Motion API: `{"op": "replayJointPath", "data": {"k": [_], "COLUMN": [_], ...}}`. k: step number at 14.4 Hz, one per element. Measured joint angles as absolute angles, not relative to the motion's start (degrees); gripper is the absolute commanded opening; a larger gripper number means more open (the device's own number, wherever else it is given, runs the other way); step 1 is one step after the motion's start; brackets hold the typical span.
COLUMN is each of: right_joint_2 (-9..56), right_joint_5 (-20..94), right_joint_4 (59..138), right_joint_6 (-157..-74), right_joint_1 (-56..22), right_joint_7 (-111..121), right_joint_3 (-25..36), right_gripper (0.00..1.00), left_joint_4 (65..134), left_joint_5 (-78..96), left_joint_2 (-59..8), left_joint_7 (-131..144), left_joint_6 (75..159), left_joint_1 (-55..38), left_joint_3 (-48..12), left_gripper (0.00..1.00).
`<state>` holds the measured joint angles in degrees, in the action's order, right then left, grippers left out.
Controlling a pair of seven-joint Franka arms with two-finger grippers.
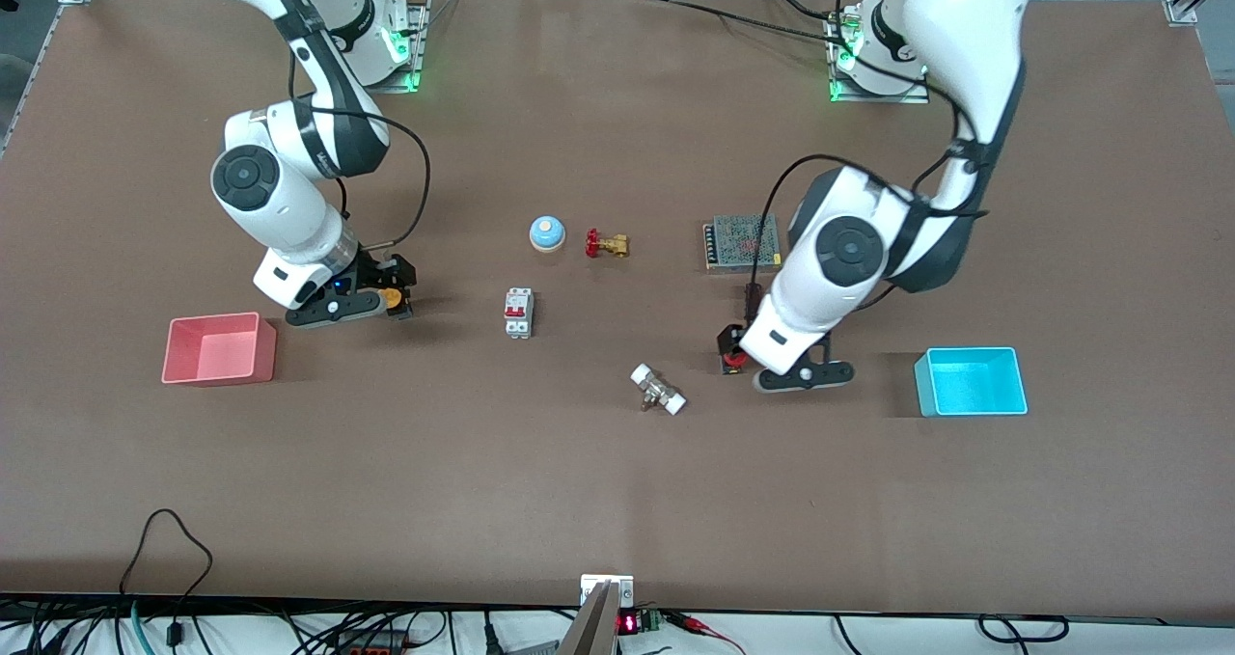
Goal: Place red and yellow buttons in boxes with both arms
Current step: 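Reach the right gripper to the yellow button while the left gripper reaches the red button, then close the right gripper on the yellow button while the left gripper grasps the red button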
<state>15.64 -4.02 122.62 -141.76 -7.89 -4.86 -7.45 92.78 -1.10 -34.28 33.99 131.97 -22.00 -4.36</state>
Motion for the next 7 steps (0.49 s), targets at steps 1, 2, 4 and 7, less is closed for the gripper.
{"op": "replayJointPath", "data": {"k": [1, 2, 4, 7], "right_joint_2": [16.5, 17.4, 18.8, 19.8], "right_joint_5": [-4.7, -5.4, -6.8, -7.4], "right_joint_4": [122.6, 122.7, 122.8, 123.9], "right_joint_6": [-142.8, -143.5, -143.9, -145.7], "right_joint_1": [-7.9, -7.9, -7.9, -7.9], "right_joint_7": [-4.9, -4.9, -4.9, -4.8], "right_joint_3": [-7.4, -7.5, -7.5, -7.5], "right_gripper": [1.0, 1.0, 1.0, 1.0], "left_joint_4": [92.8, 92.7, 92.7, 92.7], "left_joint_5": [-2.2, -2.7, -3.2, -3.3], "left_joint_2": [-35.4, -36.4, -37.9, -39.3], "left_joint_7": [35.2, 35.9, 36.6, 36.7], "left_joint_6": [133.3, 134.3, 135.5, 136.8], "left_joint_1": [-22.7, -23.3, -24.1, -24.8], "left_joint_3": [-4.3, -4.3, -4.3, -4.3], "left_gripper": [1.0, 1.0, 1.0, 1.0]}}
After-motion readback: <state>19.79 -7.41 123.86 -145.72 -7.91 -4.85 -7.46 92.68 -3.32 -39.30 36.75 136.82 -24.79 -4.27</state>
